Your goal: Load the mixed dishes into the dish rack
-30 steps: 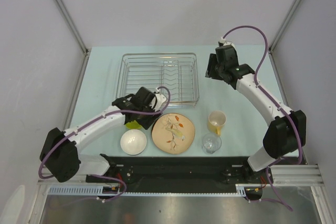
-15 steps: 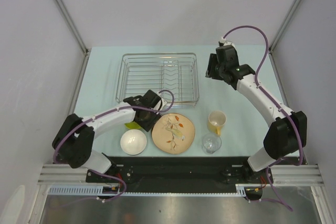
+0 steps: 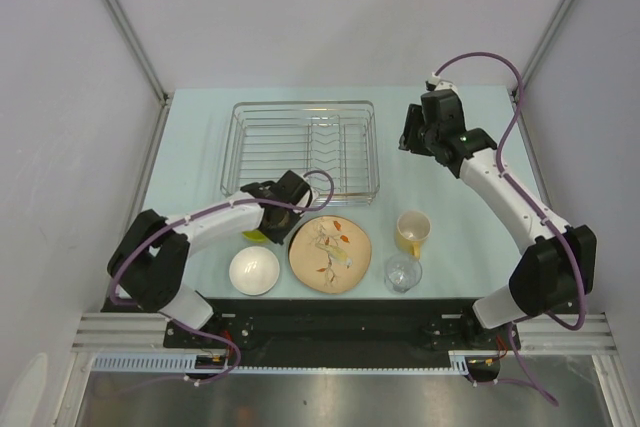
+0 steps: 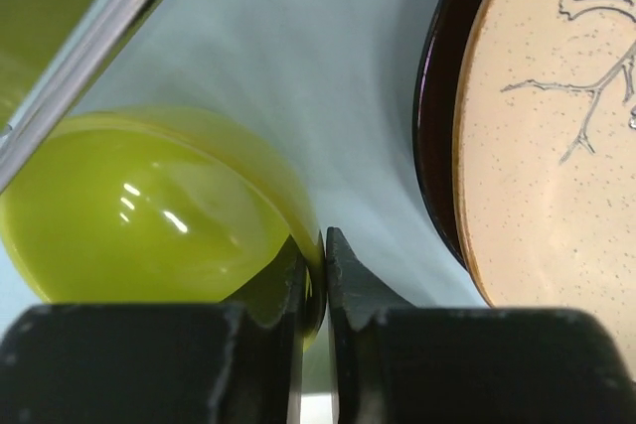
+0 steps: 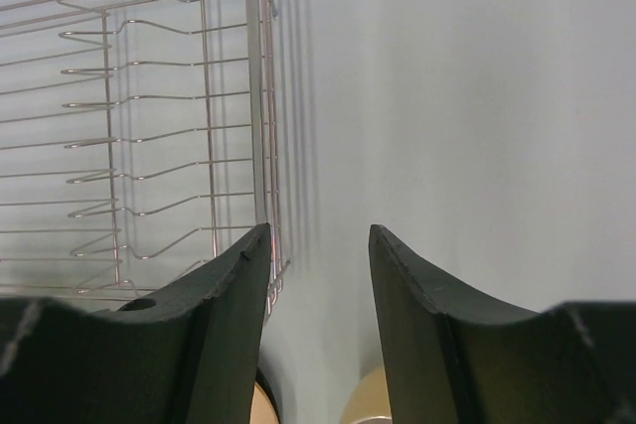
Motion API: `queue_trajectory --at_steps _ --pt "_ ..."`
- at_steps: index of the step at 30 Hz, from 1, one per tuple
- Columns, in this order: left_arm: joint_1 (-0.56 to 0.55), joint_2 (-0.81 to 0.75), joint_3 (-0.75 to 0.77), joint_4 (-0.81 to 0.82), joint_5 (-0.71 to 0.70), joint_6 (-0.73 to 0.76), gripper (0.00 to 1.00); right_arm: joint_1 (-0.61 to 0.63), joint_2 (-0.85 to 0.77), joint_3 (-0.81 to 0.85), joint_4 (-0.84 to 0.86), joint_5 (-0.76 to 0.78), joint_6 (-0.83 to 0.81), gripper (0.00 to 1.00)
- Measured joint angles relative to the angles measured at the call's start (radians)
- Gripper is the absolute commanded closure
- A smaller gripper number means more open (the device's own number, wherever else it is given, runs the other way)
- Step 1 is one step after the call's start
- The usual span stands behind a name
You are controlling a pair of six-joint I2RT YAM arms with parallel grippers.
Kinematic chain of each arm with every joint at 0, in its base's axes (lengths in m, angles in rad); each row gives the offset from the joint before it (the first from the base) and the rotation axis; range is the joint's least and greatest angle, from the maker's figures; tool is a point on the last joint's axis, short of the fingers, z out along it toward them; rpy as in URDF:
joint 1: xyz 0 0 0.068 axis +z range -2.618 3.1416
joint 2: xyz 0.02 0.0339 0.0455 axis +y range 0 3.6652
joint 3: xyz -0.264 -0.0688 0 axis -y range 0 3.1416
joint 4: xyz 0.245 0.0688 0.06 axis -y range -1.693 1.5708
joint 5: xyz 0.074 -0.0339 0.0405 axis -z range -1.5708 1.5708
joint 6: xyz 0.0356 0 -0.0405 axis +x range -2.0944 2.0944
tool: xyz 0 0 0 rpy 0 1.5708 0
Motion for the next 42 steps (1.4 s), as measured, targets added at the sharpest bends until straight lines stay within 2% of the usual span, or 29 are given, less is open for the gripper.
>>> queue_trajectory --at_steps 4,10,16,20,24,26,29,31,34,38,42 --pt "0.000 -0.024 0.023 -0.035 0.007 0.000 1.00 -0.002 -0.002 -0.005 0.002 0.000 -0.002 0.52" --pt "0.000 -0.124 0.136 -0.183 0.078 0.002 1.00 -0.002 -0.002 -0.008 0.002 -0.004 -0.006 0.52" --pt "0.001 -0.219 0.365 -0.303 0.188 0.020 1.00 -0.002 -0.006 -0.008 0.002 -0.003 -0.014 0.52" --pt "0.002 -0.236 0.496 -0.352 0.282 0.027 0.99 -0.002 -0.018 -0.008 0.002 -0.003 -0.017 0.52" --pt "0.012 -0.223 0.549 -0.372 0.401 0.027 1.00 -0.002 -0.027 -0.008 0.001 -0.003 -0.016 0.53" --pt "0.022 -0.166 0.628 -0.401 0.469 0.023 1.00 -0.002 -0.030 -0.008 0.001 -0.001 -0.015 0.53" --pt "0.059 -0.008 0.831 -0.410 0.604 0.003 1.00 -0.001 -0.048 -0.026 0.006 0.001 -0.011 0.54" --pt "0.103 0.145 1.023 -0.369 0.726 -0.027 1.00 0.000 -0.076 -0.050 0.008 0.000 -0.008 0.55" --pt "0.170 0.335 1.217 -0.284 0.872 -0.085 1.00 0.002 -0.129 -0.087 0.023 -0.001 0.000 0.56" --pt "0.216 0.521 1.339 -0.193 0.982 -0.154 1.00 0.006 -0.218 -0.137 0.057 -0.018 0.007 0.57" --pt "0.221 0.630 1.342 -0.139 1.056 -0.224 1.00 0.006 -0.309 -0.188 0.094 -0.046 0.009 0.58"
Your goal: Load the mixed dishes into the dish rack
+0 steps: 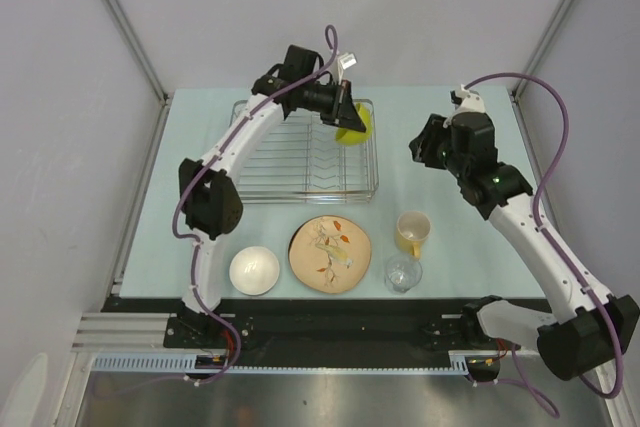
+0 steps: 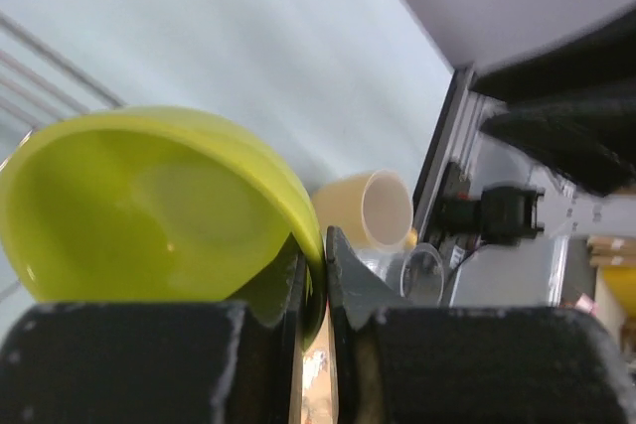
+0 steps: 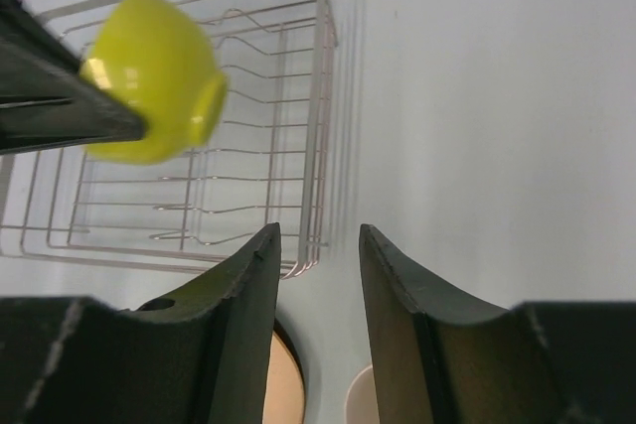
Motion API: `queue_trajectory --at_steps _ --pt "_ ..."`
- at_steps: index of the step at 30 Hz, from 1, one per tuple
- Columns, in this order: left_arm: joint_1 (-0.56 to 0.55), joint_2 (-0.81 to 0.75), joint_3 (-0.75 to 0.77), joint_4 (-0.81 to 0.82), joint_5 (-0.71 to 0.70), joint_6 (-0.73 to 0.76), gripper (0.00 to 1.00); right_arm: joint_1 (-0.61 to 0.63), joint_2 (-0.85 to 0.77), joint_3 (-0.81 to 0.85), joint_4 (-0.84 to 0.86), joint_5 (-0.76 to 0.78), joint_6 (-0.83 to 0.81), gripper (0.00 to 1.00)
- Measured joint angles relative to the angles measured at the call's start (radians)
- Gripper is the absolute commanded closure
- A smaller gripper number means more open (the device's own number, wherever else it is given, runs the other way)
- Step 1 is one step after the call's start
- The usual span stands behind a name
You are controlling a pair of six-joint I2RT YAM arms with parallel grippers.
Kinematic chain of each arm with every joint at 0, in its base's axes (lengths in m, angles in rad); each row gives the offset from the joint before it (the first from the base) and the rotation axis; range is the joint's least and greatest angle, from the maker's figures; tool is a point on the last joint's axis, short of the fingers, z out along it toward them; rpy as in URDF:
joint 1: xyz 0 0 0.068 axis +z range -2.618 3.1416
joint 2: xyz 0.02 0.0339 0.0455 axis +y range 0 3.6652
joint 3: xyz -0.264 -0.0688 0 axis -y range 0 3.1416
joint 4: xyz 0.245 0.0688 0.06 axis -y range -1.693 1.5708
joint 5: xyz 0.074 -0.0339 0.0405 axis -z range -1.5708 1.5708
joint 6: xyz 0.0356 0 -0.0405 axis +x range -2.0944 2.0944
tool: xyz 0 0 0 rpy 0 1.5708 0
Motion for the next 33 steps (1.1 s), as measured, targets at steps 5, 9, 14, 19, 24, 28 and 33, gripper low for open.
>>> queue_trajectory --at_steps 5,9,14,19,24,28,33 --pt "0.000 0.007 -0.195 0.295 0.030 -0.177 1.00 0.007 -0.078 -0.069 0.025 -0.045 0.016 0.59" --pt "0.001 0.048 -0.178 0.422 0.029 -0.284 1.00 0.011 -0.089 -0.088 0.041 -0.075 0.024 0.59" --pt "0.010 0.051 -0.252 0.646 -0.008 -0.397 1.00 0.015 -0.089 -0.099 0.056 -0.105 0.031 0.59" --pt "0.034 0.064 -0.335 0.768 -0.066 -0.486 1.00 0.019 -0.079 -0.108 0.077 -0.132 0.040 0.59" --pt "0.053 0.074 -0.404 0.893 -0.089 -0.572 1.00 0.021 -0.050 -0.115 0.094 -0.152 0.048 0.59" --pt "0.059 0.101 -0.436 0.995 -0.079 -0.650 1.00 0.026 -0.044 -0.116 0.100 -0.158 0.051 0.59" --pt "0.062 0.148 -0.459 1.131 -0.043 -0.756 0.98 0.028 -0.044 -0.116 0.105 -0.158 0.050 0.59"
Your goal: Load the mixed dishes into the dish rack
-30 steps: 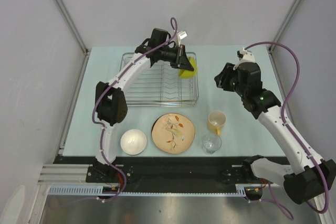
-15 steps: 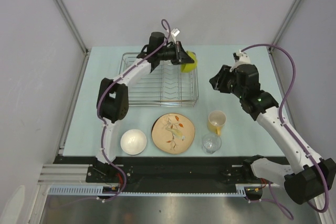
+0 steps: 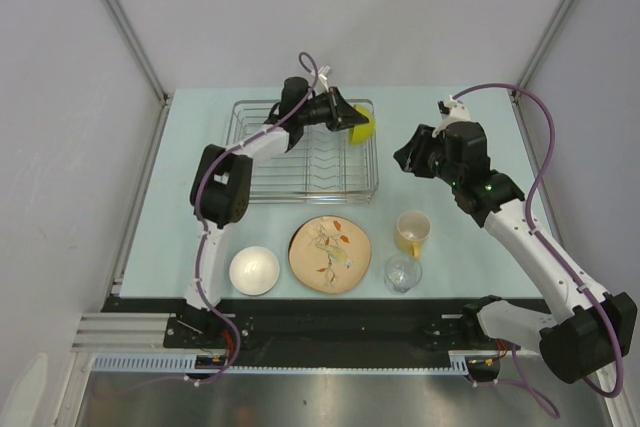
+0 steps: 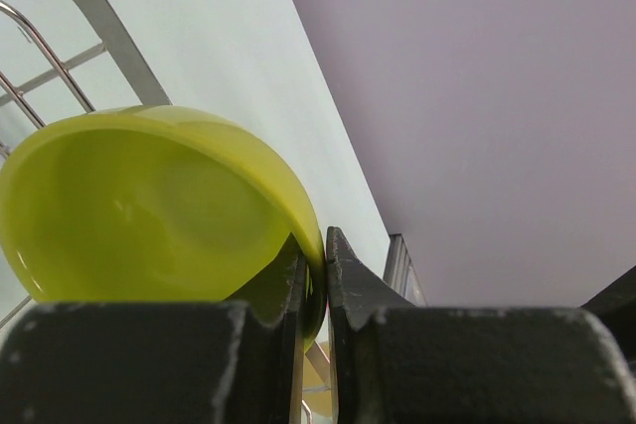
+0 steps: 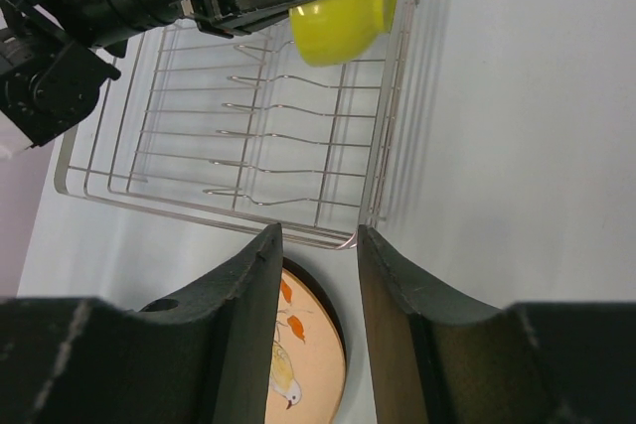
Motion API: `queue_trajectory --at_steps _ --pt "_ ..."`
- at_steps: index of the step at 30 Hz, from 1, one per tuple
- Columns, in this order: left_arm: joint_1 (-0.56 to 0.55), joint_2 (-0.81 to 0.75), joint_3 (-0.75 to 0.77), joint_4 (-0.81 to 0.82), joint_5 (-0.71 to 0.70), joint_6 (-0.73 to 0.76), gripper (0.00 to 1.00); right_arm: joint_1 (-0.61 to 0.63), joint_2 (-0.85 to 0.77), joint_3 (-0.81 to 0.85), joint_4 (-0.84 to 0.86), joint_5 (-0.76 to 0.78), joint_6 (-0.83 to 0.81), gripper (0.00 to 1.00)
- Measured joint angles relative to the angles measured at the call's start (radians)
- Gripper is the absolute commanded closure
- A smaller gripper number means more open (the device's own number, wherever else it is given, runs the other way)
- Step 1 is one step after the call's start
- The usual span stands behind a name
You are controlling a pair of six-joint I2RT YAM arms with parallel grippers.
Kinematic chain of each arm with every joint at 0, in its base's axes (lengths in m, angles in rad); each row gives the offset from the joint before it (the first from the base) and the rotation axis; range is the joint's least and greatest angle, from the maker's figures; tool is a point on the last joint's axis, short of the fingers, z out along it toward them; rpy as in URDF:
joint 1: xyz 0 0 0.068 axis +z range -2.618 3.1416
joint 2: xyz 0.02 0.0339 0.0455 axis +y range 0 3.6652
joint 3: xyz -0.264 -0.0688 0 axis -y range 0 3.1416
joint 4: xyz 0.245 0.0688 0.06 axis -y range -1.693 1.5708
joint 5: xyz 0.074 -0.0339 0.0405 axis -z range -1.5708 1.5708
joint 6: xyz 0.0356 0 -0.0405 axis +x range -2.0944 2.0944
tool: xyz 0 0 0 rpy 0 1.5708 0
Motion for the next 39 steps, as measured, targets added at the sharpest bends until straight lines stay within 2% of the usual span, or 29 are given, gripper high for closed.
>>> queue_trajectory --at_steps 5,7,10,12,17,20,23,25,27,34,39 --pt "0.005 0.039 -0.002 0.084 0.034 -0.066 0.94 0.000 0.000 0.000 -0.002 0.000 0.000 0.59" --pt "0.010 0.047 -0.002 0.104 0.046 -0.076 0.82 0.000 0.000 0.000 -0.002 0.001 0.000 0.59" --pt "0.018 0.057 -0.002 0.120 0.055 -0.076 0.75 0.000 -0.003 -0.003 -0.006 0.001 0.000 0.58" --pt "0.022 0.061 -0.002 0.117 0.056 -0.071 0.71 0.000 -0.006 -0.008 -0.006 0.001 0.000 0.58" --pt "0.031 0.066 -0.002 0.079 0.053 -0.034 0.71 0.000 -0.014 -0.014 -0.011 0.002 0.000 0.58" --pt "0.032 0.068 0.000 0.049 0.048 0.000 0.58 0.000 -0.016 -0.015 -0.012 0.002 0.000 0.58" --pt "0.032 0.074 0.010 0.019 0.043 0.032 0.53 0.000 -0.018 -0.015 -0.012 0.001 0.000 0.58" --pt "0.032 0.078 0.017 0.008 0.044 0.052 0.28 0.000 -0.019 -0.015 -0.012 0.001 0.000 0.58" --pt "0.032 0.083 0.032 -0.004 0.044 0.077 0.17 0.000 -0.022 -0.015 -0.012 0.001 0.000 0.58" --pt "0.032 0.084 0.074 -0.079 0.049 0.162 0.14 0.000 -0.023 -0.015 -0.013 0.002 0.000 0.57" --pt "0.032 0.026 0.062 -0.221 0.049 0.291 0.14 0.001 -0.023 -0.015 -0.013 0.002 0.000 0.57"
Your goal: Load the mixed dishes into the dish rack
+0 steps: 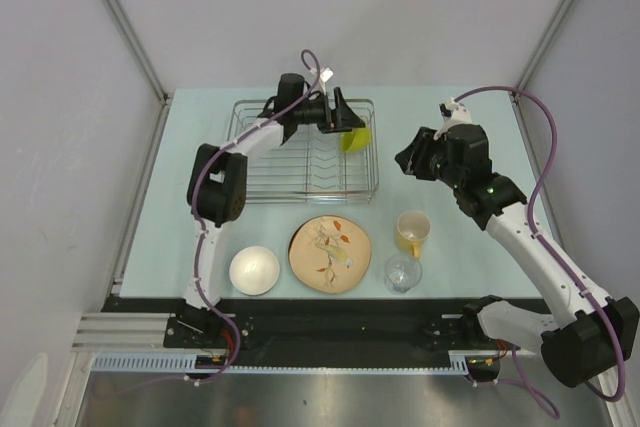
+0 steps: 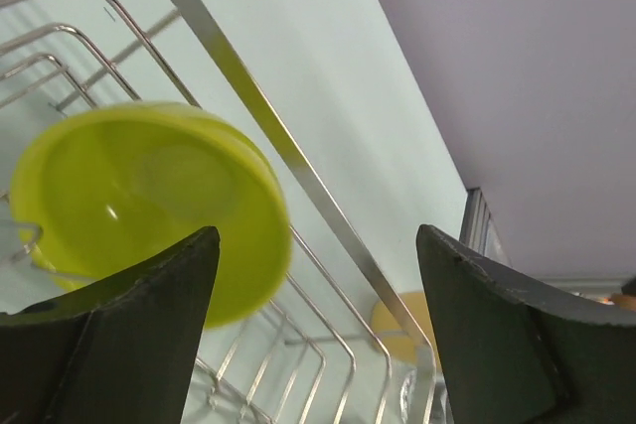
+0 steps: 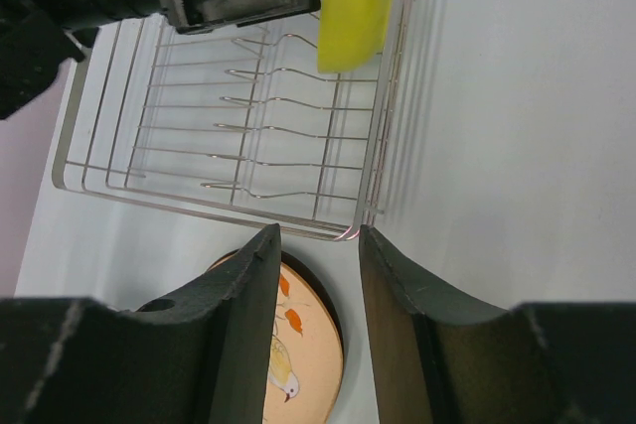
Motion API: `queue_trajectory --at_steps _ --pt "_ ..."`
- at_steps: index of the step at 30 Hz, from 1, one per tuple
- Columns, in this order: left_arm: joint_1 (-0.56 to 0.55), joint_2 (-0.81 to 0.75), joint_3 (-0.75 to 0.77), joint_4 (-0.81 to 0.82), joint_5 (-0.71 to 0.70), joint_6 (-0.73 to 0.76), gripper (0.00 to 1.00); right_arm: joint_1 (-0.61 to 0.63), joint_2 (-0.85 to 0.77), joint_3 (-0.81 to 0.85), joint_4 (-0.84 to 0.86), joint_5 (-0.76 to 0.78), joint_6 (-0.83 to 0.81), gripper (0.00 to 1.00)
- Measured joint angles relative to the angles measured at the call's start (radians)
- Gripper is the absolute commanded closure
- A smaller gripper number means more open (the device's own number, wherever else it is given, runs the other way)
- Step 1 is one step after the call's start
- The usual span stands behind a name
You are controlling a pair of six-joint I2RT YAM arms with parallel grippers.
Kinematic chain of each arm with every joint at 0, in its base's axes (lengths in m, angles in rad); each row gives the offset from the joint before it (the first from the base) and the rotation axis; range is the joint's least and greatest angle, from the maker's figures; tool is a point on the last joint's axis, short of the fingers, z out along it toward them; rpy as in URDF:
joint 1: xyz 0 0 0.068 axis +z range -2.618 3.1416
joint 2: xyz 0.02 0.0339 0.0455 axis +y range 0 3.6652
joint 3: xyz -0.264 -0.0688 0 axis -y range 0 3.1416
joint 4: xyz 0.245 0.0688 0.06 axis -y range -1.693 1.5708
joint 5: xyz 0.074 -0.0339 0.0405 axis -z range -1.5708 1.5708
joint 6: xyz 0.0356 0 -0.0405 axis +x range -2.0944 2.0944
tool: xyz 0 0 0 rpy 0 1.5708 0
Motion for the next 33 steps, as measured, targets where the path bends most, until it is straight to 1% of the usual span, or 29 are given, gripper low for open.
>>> queue_trajectory --at_steps 5,7,8,11,13,14,17,19,21,24,27,33 --pt "0.000 -0.163 -0.011 -0.183 -0.025 0.174 0.14 0.004 -0.002 0.000 -0.001 0.007 0.000 0.57" --pt "0.000 -0.264 -0.026 -0.268 -0.052 0.272 0.18 0.004 -0.006 0.000 -0.005 0.010 -0.001 0.56" --pt "0.000 -0.320 -0.035 -0.312 -0.071 0.332 0.21 0.004 -0.011 0.000 -0.009 0.011 -0.002 0.57" --pt "-0.002 -0.488 -0.072 -0.470 -0.139 0.520 0.23 0.001 -0.026 0.000 -0.014 0.016 -0.004 0.56" --pt "-0.010 -0.621 -0.144 -0.573 -0.218 0.652 0.22 -0.003 -0.035 0.000 -0.020 0.018 -0.005 0.57" --pt "-0.016 -0.704 -0.208 -0.626 -0.277 0.737 0.23 -0.006 -0.038 0.000 -0.022 0.018 -0.005 0.57" --pt "-0.048 -0.886 -0.369 -0.777 -0.430 0.929 0.21 -0.014 -0.045 0.000 -0.040 0.025 -0.005 0.56" --pt "-0.095 -0.986 -0.476 -0.883 -0.549 1.053 0.21 -0.020 -0.048 0.000 -0.053 0.030 -0.005 0.57" --pt "-0.145 -1.051 -0.561 -0.985 -0.641 1.150 0.21 -0.021 -0.051 0.000 -0.062 0.034 -0.004 0.57" --pt "-0.213 -1.098 -0.636 -1.107 -0.709 1.217 0.21 -0.021 -0.056 -0.001 -0.070 0.039 -0.001 0.57" --pt "-0.281 -1.117 -0.683 -1.188 -0.723 1.229 0.22 -0.021 -0.071 -0.001 -0.077 0.046 0.000 0.56" --pt "-0.365 -1.138 -0.769 -1.237 -0.718 1.179 0.23 -0.023 -0.124 -0.003 -0.094 0.056 0.000 0.56"
